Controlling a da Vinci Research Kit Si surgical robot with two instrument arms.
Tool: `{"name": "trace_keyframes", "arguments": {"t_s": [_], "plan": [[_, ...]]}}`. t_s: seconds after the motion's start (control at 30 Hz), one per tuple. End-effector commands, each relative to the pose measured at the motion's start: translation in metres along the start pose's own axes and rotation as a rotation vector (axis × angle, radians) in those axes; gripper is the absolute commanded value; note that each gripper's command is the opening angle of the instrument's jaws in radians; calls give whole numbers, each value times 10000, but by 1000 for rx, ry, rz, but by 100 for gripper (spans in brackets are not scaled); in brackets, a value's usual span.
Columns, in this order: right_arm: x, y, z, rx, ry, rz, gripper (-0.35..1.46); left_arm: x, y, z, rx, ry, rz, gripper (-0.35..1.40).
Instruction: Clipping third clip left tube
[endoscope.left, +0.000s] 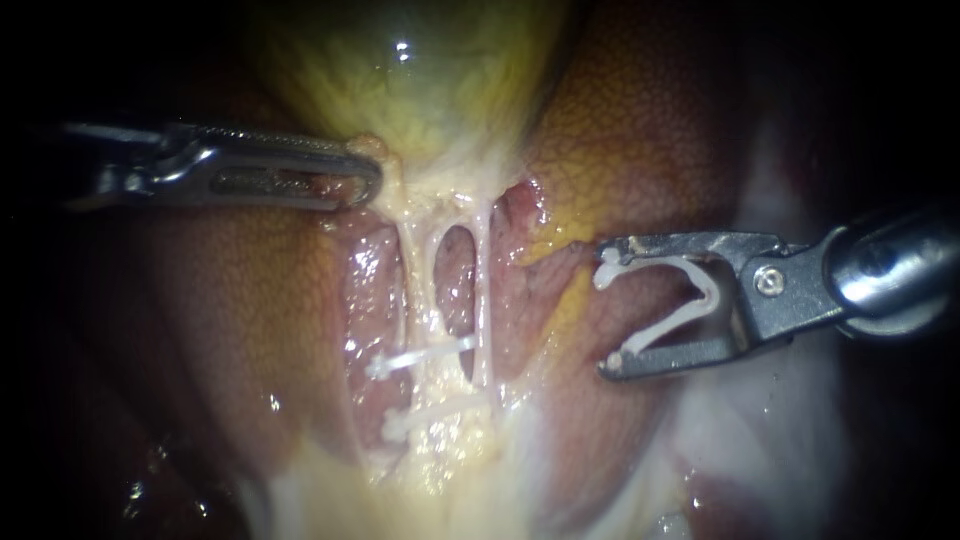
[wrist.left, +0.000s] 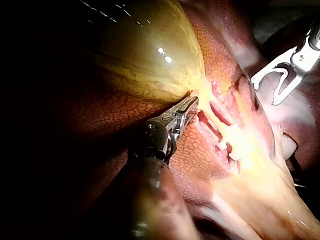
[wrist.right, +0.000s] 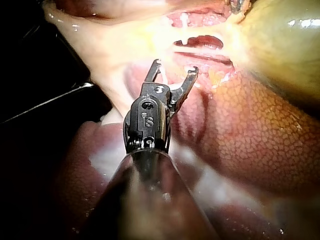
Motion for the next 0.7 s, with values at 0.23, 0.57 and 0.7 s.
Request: {"name": "trace_keyframes", "arguments": {"t_s": [0.23, 0.57, 0.7], "plan": [[0, 0, 0, 0, 0, 0, 50, -4, 0, -5, 3, 1, -2, -35], [0, 0, 0, 0, 0, 0, 50, -42, -5, -49, 4, -20, -25, -35], [0, 1, 0, -3, -4, 0, 50, -58, -4, -68, -10, -36, -30, -35]]}}
